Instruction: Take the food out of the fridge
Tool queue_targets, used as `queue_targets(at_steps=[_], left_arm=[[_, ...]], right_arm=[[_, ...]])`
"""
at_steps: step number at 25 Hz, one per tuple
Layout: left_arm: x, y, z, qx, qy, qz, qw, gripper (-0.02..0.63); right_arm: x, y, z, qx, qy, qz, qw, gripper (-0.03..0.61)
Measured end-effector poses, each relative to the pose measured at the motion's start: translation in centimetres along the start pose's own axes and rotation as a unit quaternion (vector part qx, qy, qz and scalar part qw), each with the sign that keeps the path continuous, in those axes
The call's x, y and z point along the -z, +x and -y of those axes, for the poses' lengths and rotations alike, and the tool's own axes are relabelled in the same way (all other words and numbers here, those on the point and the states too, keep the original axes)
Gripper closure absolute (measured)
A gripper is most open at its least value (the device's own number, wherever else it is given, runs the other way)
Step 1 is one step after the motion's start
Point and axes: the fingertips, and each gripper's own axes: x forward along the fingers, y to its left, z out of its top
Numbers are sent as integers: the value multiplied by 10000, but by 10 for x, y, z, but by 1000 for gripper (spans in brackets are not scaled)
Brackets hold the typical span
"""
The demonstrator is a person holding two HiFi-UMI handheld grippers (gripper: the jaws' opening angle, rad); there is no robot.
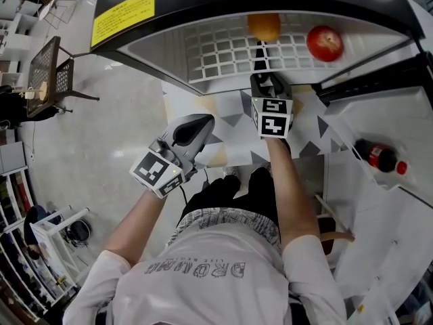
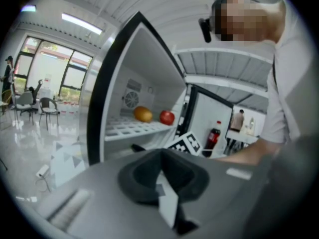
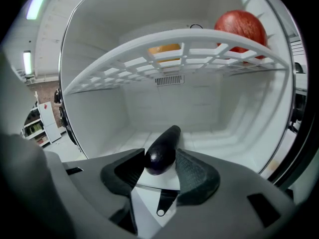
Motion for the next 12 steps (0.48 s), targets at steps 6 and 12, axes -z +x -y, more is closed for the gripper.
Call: queue_targets(at_steps=[6, 12], left_arm=[[-10, -6, 9, 17, 1, 137, 9999, 607], [-21, -15, 20, 19, -11, 300, 9995, 607]], right_arm=[[-2, -30, -5, -98, -49, 24, 9999, 397], [-2, -63, -11, -163, -118, -9, 9998, 397]])
